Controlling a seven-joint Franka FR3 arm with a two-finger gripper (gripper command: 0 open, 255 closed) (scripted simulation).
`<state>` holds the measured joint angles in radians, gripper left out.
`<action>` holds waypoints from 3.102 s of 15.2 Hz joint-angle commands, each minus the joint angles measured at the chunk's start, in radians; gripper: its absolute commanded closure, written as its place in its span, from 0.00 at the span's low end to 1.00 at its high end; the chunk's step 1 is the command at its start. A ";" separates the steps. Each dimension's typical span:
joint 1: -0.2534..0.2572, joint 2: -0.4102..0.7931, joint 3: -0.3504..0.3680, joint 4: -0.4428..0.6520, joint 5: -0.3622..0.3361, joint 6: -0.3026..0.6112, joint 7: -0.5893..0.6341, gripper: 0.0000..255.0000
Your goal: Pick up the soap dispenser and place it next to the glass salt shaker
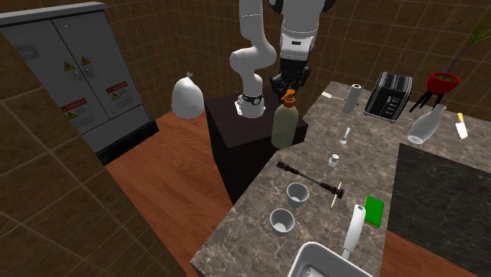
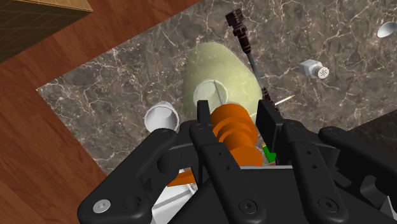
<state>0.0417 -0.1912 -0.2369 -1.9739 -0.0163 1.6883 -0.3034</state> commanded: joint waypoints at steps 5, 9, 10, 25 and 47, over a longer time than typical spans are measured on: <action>0.055 -0.119 0.096 -0.131 0.016 0.016 0.151 1.00; 0.091 -0.173 0.160 -0.184 0.041 0.017 0.246 1.00; 0.101 -0.184 0.177 -0.195 0.048 0.018 0.270 1.00; 0.203 -0.231 0.358 -0.303 0.143 0.096 0.509 1.00; 0.207 -0.143 0.374 -0.529 0.157 0.410 0.490 1.00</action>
<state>0.2486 -0.3401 0.1363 -2.4957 0.1398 2.0839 0.1863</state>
